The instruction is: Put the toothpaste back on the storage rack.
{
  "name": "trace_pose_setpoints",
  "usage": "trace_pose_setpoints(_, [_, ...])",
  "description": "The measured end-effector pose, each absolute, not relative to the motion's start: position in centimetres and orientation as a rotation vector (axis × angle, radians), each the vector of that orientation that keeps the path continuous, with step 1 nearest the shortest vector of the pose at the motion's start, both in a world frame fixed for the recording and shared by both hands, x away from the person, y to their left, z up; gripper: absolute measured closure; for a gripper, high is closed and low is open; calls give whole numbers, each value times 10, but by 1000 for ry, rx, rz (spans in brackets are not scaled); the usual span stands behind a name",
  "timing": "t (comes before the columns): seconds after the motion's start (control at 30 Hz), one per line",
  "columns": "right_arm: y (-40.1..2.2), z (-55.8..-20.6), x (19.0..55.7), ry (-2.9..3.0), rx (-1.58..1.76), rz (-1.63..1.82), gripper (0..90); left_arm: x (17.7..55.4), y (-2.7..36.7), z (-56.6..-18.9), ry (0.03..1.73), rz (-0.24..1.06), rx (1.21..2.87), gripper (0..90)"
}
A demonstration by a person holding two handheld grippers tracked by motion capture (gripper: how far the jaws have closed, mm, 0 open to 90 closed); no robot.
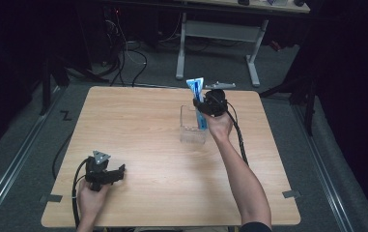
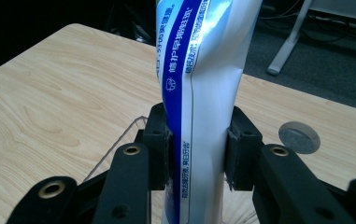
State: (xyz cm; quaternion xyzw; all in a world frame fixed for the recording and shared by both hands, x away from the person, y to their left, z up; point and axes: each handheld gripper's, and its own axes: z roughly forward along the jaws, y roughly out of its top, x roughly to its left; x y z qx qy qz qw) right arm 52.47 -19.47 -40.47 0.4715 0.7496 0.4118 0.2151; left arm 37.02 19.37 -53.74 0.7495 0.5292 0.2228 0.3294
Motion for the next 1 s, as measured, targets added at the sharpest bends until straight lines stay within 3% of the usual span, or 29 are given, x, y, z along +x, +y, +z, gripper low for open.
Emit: trace_pose_setpoints(1.0, [-201,-410,505,2141,1292,1111,656,370,194,-537,1385,583,1961,170])
